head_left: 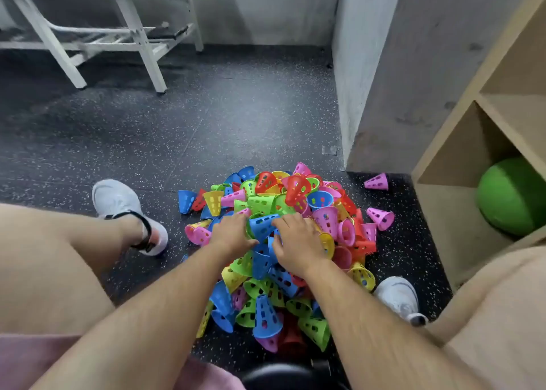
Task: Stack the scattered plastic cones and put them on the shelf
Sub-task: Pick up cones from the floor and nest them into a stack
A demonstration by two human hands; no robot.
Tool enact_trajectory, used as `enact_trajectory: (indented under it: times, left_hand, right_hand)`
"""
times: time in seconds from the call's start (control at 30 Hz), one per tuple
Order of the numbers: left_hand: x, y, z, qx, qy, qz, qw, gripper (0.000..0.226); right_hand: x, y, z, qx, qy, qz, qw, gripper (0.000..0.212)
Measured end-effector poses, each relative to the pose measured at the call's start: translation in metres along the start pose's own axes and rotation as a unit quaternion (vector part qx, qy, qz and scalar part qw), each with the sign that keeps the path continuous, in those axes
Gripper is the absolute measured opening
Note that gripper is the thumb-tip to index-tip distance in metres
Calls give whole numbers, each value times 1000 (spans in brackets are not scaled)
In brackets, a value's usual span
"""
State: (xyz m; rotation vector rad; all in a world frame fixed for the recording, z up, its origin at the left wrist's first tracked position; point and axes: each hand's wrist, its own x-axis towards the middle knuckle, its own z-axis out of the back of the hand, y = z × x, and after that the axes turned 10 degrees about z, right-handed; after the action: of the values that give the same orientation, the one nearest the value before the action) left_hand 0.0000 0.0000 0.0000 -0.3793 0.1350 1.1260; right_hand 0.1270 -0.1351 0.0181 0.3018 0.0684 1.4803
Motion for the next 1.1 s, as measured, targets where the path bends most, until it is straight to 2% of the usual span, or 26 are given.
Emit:
enact_trajectory:
  times: [0.13,0.3,0.47,0.73,0.83,0.97,1.1]
  left_hand:
    - [-1,5,-10,-16,-35,-1,999,85]
    - [9,-4,-13,-27,-39,-16,999,59]
    - [13,-2,-14,27,-43,-71,996,70]
    - [12,-6,-26,55,-46,-75,995,71]
    - [16,-8,-27,57,-60,-78,993,66]
    - [17,-5,-26,49,-78,-96,991,55]
    - [15,-2,-20,-21,-116,-126,985,30]
  right_hand:
    - [-3,6,-2,-18,26,-4,999,31]
    - [-7,13,-3,-24,54,-21,998,31]
    - [-10,18,-4,-27,70,-32,997,38]
    - [-21,10,-5,-2,67,-60,996,43]
    - [-22,6,-7,-9,87,-37,996,44]
    - [-16,-2,-4,-41,116,36,992,47]
    - [-6,-17,6,-51,129,90,986,44]
